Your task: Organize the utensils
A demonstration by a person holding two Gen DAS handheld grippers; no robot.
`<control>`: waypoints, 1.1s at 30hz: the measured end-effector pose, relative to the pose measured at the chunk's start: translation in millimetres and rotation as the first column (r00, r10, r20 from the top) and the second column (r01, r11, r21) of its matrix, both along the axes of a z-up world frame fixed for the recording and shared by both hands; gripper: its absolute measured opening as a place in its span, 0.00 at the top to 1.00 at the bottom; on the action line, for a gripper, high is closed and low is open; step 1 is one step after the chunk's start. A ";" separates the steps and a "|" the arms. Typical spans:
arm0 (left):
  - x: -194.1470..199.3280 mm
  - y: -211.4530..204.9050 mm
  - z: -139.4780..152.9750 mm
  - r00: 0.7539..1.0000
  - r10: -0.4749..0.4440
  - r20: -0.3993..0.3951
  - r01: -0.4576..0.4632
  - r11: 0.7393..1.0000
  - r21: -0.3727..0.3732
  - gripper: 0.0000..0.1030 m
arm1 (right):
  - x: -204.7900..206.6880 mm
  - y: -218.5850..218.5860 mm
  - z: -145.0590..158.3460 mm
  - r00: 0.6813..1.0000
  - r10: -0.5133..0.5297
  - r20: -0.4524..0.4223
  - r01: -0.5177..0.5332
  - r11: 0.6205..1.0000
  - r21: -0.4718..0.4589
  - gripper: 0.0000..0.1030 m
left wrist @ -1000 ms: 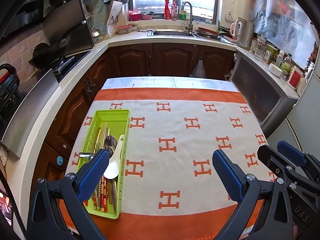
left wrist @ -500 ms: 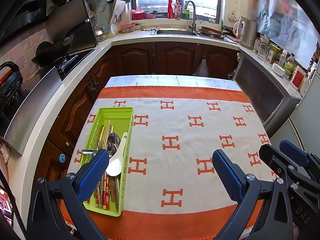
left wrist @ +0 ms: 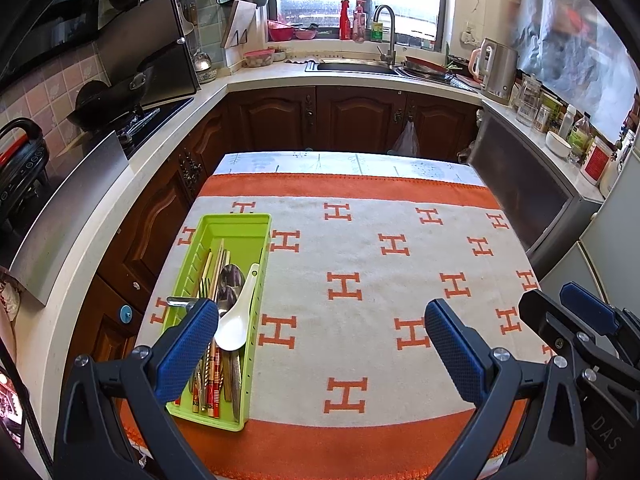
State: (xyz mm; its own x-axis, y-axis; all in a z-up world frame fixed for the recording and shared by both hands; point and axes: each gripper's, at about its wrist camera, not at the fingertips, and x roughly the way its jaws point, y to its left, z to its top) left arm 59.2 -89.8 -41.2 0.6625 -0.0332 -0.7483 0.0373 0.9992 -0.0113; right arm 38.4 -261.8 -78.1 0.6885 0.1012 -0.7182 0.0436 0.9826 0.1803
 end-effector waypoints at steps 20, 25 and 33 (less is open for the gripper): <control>-2.7 0.8 -3.0 1.000 0.001 -0.007 -0.001 1.000 -0.003 0.01 | -1.0 -0.8 -1.9 1.000 0.000 -0.004 0.000 1.000 0.001 0.40; -3.4 1.3 -3.9 1.000 0.000 -0.010 0.000 1.000 -0.005 0.01 | -1.1 -0.8 -2.0 1.000 0.000 -0.005 0.000 1.000 0.001 0.40; -3.5 1.3 -4.8 1.000 0.001 -0.012 -0.001 1.000 -0.005 0.01 | -0.3 -1.0 -1.4 1.000 0.001 -0.005 -0.001 1.000 0.001 0.40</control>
